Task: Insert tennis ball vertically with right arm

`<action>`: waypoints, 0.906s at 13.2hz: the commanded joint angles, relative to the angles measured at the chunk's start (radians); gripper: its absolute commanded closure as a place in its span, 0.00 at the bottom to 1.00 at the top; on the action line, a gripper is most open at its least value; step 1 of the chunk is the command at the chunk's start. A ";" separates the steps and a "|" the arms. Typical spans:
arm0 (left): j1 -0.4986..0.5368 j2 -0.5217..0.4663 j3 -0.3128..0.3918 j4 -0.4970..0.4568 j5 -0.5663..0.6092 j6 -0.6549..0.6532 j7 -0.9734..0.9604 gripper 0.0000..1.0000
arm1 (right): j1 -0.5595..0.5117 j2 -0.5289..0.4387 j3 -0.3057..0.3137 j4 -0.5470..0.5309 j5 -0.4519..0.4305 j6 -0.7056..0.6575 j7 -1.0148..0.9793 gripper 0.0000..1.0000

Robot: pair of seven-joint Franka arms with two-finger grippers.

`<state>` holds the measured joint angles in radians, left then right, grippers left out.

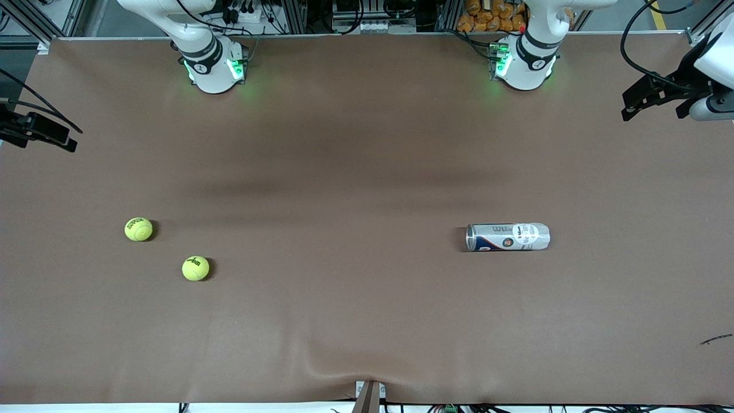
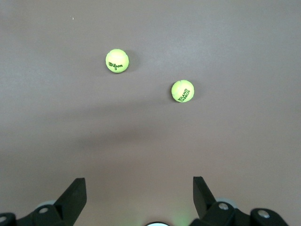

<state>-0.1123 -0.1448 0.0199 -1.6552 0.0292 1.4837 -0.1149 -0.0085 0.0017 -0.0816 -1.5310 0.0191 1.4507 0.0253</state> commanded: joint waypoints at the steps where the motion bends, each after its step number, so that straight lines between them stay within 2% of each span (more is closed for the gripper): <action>1: 0.002 0.008 0.000 0.017 0.018 -0.022 0.008 0.00 | -0.016 -0.014 0.014 -0.009 0.008 -0.007 -0.013 0.00; 10: 0.032 0.010 -0.001 -0.020 0.020 0.019 0.014 0.00 | 0.005 -0.014 0.014 -0.017 0.007 -0.027 -0.018 0.00; 12: 0.032 0.017 -0.001 -0.034 0.021 0.044 0.078 0.00 | 0.005 -0.012 0.014 -0.021 0.007 -0.030 -0.019 0.00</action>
<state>-0.0835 -0.1311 0.0218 -1.6742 0.0293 1.4989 -0.0932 -0.0019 0.0017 -0.0695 -1.5382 0.0197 1.4271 0.0156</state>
